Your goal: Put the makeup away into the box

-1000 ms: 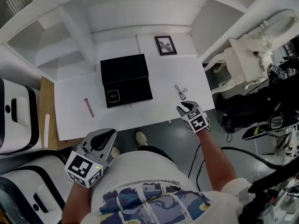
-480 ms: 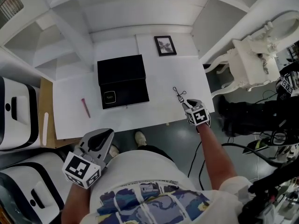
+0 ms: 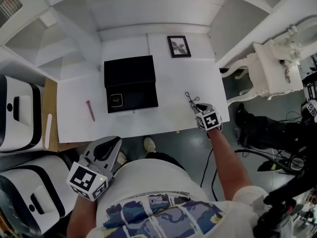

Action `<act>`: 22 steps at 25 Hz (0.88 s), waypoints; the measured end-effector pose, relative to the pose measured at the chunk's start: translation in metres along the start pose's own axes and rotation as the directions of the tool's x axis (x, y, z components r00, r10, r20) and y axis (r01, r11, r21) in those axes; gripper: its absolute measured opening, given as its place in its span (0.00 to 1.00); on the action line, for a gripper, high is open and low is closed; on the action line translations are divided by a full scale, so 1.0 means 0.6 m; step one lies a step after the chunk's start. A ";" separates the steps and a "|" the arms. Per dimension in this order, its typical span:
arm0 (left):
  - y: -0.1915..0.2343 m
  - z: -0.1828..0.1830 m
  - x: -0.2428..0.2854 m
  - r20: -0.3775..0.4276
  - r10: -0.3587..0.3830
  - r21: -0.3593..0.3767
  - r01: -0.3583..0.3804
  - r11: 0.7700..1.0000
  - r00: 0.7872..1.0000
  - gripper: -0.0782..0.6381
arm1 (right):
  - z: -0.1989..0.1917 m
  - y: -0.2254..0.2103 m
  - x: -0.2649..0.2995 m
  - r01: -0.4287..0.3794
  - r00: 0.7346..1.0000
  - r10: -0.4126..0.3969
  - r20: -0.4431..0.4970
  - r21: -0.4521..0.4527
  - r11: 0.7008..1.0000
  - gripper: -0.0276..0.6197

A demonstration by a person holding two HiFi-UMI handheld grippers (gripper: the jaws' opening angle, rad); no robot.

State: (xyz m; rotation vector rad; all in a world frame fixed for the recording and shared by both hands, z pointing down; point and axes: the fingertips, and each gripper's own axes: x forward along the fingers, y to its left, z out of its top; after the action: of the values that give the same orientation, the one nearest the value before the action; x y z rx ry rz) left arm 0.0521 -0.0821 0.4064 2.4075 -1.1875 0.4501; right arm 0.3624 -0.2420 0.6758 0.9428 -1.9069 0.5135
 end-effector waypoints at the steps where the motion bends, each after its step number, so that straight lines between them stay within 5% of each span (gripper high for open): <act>1: -0.001 0.000 0.001 0.001 0.002 -0.001 -0.002 1.000 1.000 0.13 | 0.000 -0.001 0.001 0.001 1.000 -0.001 -0.001 0.000 1.000 0.15; 22: 0.019 -0.011 -0.025 0.035 -0.017 0.000 0.017 1.000 0.999 0.13 | 0.018 0.000 -0.034 0.078 0.997 -0.079 0.014 0.026 0.997 0.09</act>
State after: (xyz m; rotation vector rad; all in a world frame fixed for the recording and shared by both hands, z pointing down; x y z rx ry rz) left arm 0.0334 -0.0750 0.4079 2.4326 -1.1805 0.4041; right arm 0.3619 -0.2411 0.6530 1.0359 -1.8726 0.4861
